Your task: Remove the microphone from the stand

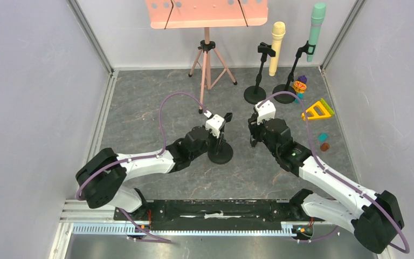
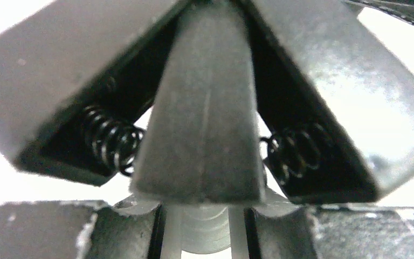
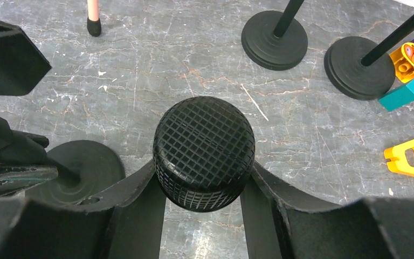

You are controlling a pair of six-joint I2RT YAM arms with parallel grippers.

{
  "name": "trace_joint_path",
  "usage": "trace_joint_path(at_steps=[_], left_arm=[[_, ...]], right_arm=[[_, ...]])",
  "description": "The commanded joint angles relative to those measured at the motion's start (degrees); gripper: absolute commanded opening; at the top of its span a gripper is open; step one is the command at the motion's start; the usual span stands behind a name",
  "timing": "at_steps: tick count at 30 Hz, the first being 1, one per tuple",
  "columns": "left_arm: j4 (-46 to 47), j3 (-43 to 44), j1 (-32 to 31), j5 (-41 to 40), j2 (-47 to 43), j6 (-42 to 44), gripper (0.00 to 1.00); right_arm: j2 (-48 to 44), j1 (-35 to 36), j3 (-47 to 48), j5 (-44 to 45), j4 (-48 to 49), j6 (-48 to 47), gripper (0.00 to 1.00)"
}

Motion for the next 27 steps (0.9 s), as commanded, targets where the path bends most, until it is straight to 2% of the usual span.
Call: trace_joint_path(at_steps=[1, 5, 8, 12, 18, 21, 23, 25, 27], left_arm=[[4.36, -0.1, 0.61, -6.77, -1.25, 2.55, 0.2], [4.89, -0.27, 1.64, -12.84, -1.07, 4.21, 0.11], [4.08, -0.03, 5.06, -14.43, -1.32, 3.76, 0.13], [4.04, -0.91, 13.24, -13.88, -2.73, 2.14, 0.15], [5.1, -0.66, 23.48, -12.15, -1.76, 4.15, 0.16], [5.22, -0.11, 25.83, -11.56, 0.25, 4.8, 0.22], [5.97, 0.24, 27.12, -11.52, 1.68, 5.21, 0.18], [6.32, 0.99, 29.02, -10.55, 3.27, 4.6, 0.22], [5.37, 2.6, 30.84, -8.56, 4.09, 4.44, 0.22]], right_arm=[[-0.89, -0.55, -0.6, -0.73, 1.87, 1.15, 0.09], [-1.05, -1.19, -0.78, -0.73, 1.87, 1.21, 0.09], [-1.08, -1.92, -0.7, -0.83, 1.91, 1.03, 0.09], [-0.11, -3.98, 1.28, -2.11, -0.62, 0.29, 0.09], [3.07, -10.01, 6.26, -7.24, -5.62, -0.97, 0.09], [5.01, -14.06, 9.18, -10.56, -7.99, -1.44, 0.09], [5.78, -16.84, 10.53, -11.78, -9.12, -1.86, 0.08], [6.34, -19.98, 11.5, -13.73, -9.86, -2.39, 0.08], [7.23, -23.39, 13.0, -16.06, -11.49, -2.57, 0.08]])
